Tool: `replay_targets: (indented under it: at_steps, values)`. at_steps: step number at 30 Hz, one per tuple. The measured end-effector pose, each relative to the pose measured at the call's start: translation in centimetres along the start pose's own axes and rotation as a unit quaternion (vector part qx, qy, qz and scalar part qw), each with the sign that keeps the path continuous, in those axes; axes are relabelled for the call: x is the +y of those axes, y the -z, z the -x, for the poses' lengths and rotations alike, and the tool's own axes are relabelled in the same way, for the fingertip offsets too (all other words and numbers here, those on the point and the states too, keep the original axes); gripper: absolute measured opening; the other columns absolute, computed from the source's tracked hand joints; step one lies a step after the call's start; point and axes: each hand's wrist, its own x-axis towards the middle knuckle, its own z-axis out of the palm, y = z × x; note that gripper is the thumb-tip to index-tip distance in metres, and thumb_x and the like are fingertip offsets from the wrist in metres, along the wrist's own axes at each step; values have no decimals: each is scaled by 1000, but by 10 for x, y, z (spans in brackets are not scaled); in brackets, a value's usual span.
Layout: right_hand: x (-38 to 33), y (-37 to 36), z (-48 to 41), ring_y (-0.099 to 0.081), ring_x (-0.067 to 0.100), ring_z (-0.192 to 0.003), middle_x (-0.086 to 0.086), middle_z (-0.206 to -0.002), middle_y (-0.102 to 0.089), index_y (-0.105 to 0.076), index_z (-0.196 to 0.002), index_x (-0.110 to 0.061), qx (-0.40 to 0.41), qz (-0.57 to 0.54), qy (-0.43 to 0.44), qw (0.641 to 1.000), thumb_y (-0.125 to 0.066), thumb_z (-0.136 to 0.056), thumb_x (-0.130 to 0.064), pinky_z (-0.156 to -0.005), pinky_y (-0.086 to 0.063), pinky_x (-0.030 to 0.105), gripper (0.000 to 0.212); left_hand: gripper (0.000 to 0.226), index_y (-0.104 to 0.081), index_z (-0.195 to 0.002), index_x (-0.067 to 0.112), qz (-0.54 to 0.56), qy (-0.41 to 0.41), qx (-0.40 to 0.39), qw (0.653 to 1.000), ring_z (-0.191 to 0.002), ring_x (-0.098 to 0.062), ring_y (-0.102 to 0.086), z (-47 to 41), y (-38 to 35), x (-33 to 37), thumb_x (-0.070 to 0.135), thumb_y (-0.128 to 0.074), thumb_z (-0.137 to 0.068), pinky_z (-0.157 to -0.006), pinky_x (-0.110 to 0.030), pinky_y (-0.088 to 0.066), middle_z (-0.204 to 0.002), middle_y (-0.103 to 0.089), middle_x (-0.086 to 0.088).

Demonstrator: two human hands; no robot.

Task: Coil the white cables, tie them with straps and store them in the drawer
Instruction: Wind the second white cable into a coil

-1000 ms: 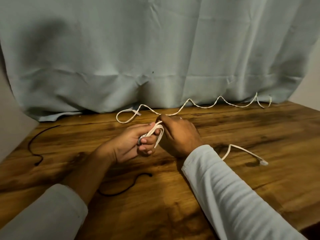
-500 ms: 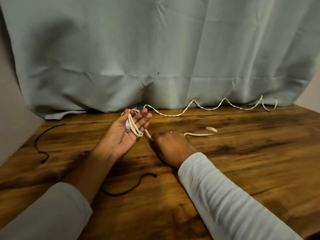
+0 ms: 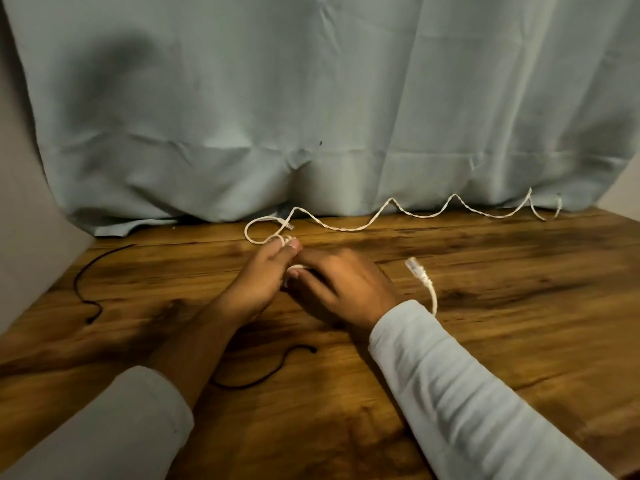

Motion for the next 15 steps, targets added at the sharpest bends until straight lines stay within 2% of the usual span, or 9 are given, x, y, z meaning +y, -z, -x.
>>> replay_targets:
  at_steps: [2,4,6,8,10,13,15]
  values:
    - [8,4,1,-65,24,-83,-1,-93,-72,-65,-105,-22,44,-11,-31,999,-52,-103,-39,-64,-49,40,22,28,-59,-102,3,-26,0,-52,998,-56,-22,-63,1,-1,0,23,-41,-110,-57,-32,-49,-73,-69,-8]
    - [18,7,3,-62,19,-78,-5,-84,-68,-64,-100,-24,80,-25,-63,995,-54,-102,-43,-62,-46,38,22,28,-57,-100,3,-52,2,-83,995,-42,-24,-55,4,-2,4,20,-38,-110,-52,-32,-42,-60,-64,-13]
    - [26,10,5,-63,19,-80,-5,-84,-67,-63,-103,-26,89,-34,-82,992,-52,-101,-48,-65,-49,39,24,29,-59,-95,6,-18,12,-100,995,-35,-20,-45,6,-4,6,22,-39,-109,-57,-33,-39,-50,-50,-10]
    - [33,12,6,-64,19,-90,-5,-97,-69,-63,-111,-27,68,-22,-82,994,-48,-105,-43,-74,-52,43,23,34,-62,-94,4,50,30,-125,990,-34,-16,-36,8,-6,10,25,-39,-109,-61,-35,-39,-50,-37,-4]
    - [39,13,5,-63,20,-99,-4,-110,-68,-62,-118,-27,39,-1,-78,996,-41,-107,-39,-80,-52,44,26,38,-66,-100,2,80,43,-142,986,-37,-13,-33,11,-8,13,27,-39,-108,-61,-34,-42,-53,-34,-1]
    - [42,15,5,-61,22,-97,-1,-107,-66,-61,-115,-26,25,24,-85,996,-35,-108,-42,-78,-50,44,31,39,-67,-107,-1,106,61,-168,978,-42,-12,-32,15,-10,19,30,-42,-104,-60,-32,-45,-56,-33,0]
    - [40,16,7,-61,20,-93,-3,-104,-67,-61,-113,-27,34,28,-88,995,-36,-109,-42,-75,-49,40,29,34,-65,-100,3,137,75,-185,970,-42,-11,-32,16,-10,22,31,-45,-101,-61,-32,-45,-55,-33,2]
